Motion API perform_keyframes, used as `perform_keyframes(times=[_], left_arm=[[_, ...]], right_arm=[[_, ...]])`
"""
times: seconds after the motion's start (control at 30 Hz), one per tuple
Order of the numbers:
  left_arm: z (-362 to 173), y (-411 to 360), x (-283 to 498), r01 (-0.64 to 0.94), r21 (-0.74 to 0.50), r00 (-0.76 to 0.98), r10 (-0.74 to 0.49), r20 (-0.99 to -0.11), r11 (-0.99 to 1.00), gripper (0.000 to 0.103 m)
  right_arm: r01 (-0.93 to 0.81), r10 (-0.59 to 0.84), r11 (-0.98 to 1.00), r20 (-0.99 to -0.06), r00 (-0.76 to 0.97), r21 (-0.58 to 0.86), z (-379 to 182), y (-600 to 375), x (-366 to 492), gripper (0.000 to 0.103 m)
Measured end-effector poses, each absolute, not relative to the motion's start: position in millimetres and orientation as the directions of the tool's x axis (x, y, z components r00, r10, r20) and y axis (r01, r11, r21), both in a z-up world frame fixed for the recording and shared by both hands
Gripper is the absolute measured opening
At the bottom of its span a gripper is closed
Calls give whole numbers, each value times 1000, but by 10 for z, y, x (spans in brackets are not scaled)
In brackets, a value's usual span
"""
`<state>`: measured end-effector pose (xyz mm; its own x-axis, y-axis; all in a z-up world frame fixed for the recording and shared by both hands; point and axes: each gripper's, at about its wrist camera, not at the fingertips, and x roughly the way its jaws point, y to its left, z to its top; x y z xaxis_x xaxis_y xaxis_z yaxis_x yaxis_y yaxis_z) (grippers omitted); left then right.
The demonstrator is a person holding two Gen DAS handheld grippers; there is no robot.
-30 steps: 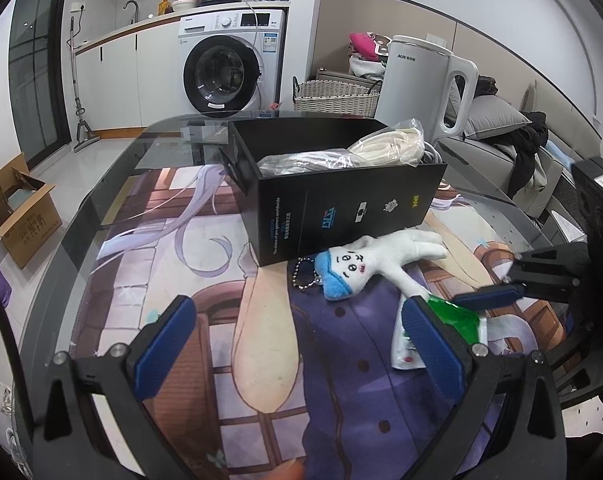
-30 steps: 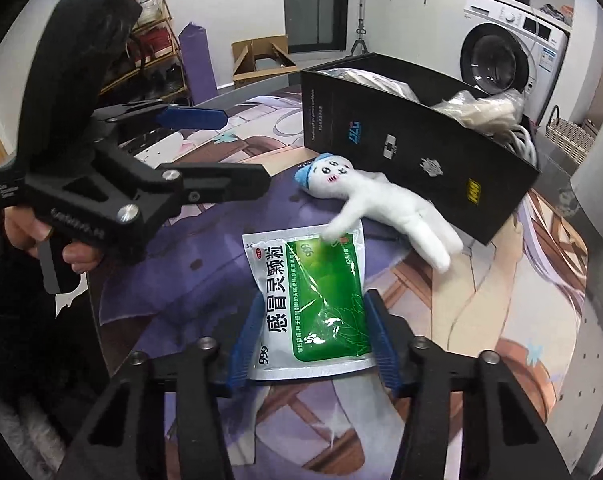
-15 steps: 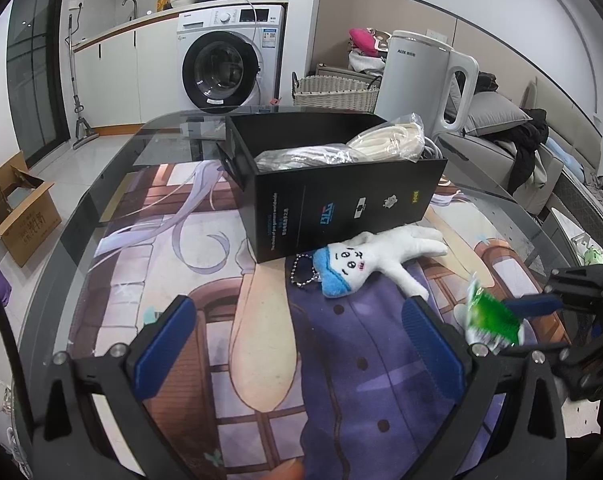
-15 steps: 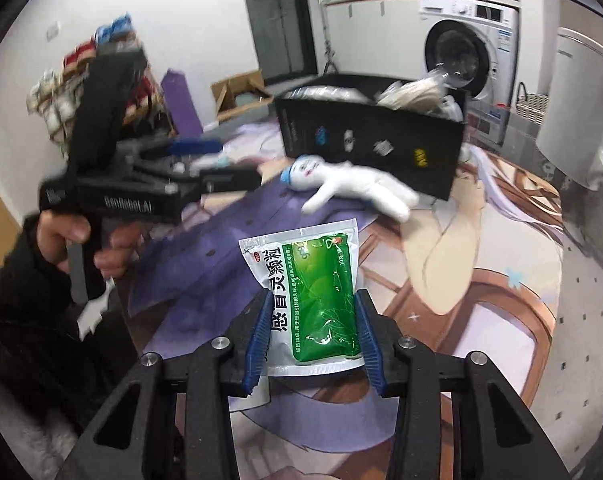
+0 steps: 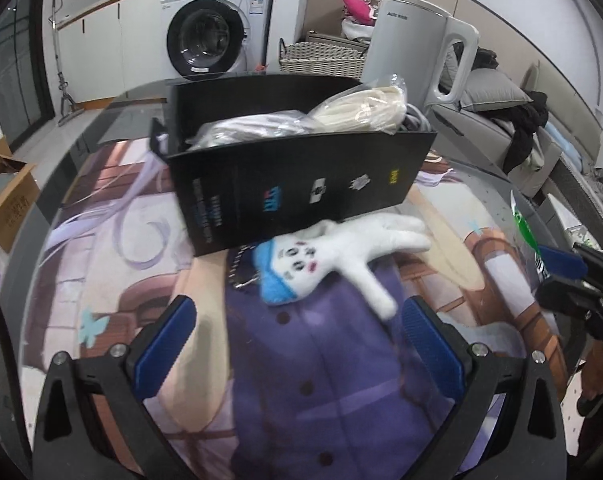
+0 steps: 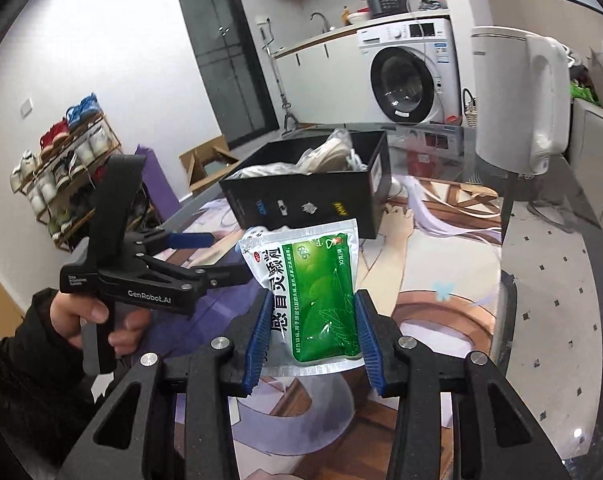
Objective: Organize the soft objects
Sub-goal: 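Grasp the green-printed sachet with the right tool while the left tool grasps the white plush doll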
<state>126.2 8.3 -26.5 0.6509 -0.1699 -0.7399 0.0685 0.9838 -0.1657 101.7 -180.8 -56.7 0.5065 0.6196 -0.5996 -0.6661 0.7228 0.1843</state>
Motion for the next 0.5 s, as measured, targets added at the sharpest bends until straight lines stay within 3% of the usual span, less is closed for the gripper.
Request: perform_keyframes(times=[0.37, 0.5], left_arm=[[-278, -136, 1545, 61, -116, 640, -128, -757, 991, 100], [-324, -186, 1607, 77, -92, 613, -119, -781, 993, 87]], right_arm=[[-653, 615, 732, -600, 511, 194, -591, -1860, 1032, 41], [-654, 614, 731, -605, 507, 194, -613, -1843, 1037, 41]])
